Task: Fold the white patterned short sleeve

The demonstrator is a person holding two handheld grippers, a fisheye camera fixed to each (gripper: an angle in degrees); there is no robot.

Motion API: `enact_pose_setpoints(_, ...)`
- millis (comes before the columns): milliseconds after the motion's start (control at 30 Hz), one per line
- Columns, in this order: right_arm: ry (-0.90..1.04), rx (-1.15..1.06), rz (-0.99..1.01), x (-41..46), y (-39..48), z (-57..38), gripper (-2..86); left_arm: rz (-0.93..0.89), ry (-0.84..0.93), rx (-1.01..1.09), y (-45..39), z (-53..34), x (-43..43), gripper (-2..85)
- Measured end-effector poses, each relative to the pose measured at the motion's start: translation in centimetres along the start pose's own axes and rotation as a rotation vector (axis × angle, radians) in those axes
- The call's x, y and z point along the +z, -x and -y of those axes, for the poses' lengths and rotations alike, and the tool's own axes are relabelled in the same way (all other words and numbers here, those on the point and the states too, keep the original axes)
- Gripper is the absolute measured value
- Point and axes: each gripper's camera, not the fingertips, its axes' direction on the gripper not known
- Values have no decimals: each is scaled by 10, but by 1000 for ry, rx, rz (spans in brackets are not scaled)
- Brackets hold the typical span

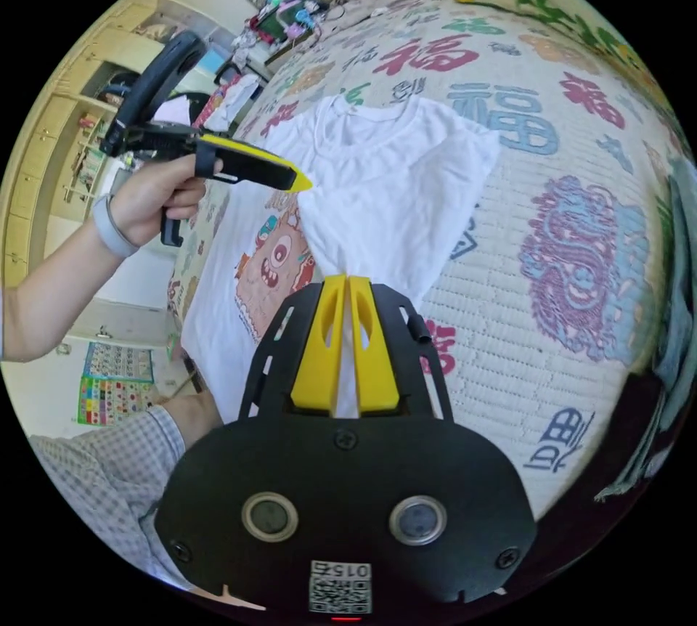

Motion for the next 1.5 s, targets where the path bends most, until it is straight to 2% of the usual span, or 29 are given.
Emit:
enact_pose_setpoints(167,-248,181,-64,-101,-19,-45,-7,-210,-218,165,-55,20,-42,2)
enact_pose_setpoints(267,-286,254,-125,-127,-27,-67,-7,-262,-287,292,-104,48,-35,5)
enact_pose_setpoints(367,-269,349,-201,-125,-47,-86,-5,-338,-242,336,-137,81,9,11)
enact_pose_setpoints(433,-250,400,-215,-121,-64,-97,1,-281,-137,330,-145,95,38,19)
enact_pose_setpoints(533,-208,448,-163,-111,-92,-104,33,-289,-154,304,-138,90,42,33)
enact_pose_setpoints(633,-172,440,-114,-95,-109,-96,52,-212,-170,284,-123,75,35,49)
enact_pose_setpoints(767,-118,400,-33,-69,-115,-66,65,-184,-77,268,-109,69,52,55)
enact_pose_setpoints(900,-52,417,-79,-56,-115,-47,46,-130,-23,282,-118,74,75,55)
enact_pose_setpoints(1033,-81,453,-106,-71,-105,-47,9,-85,49,319,-134,80,108,26)
enact_pose_setpoints(1100,-101,480,-91,-79,-100,-54,2,-87,5,336,-135,75,109,14)
enact_pose_setpoints(1167,-130,507,-82,-86,-94,-61,-1,-174,-71,373,-136,63,103,8)
enact_pose_setpoints(1300,-112,559,-64,-76,-94,-60,0,-140,-28,437,-140,50,120,16)
enact_pose_setpoints(1500,-14,549,-94,-48,-86,-45,30,-322,-109,551,-112,20,95,113)
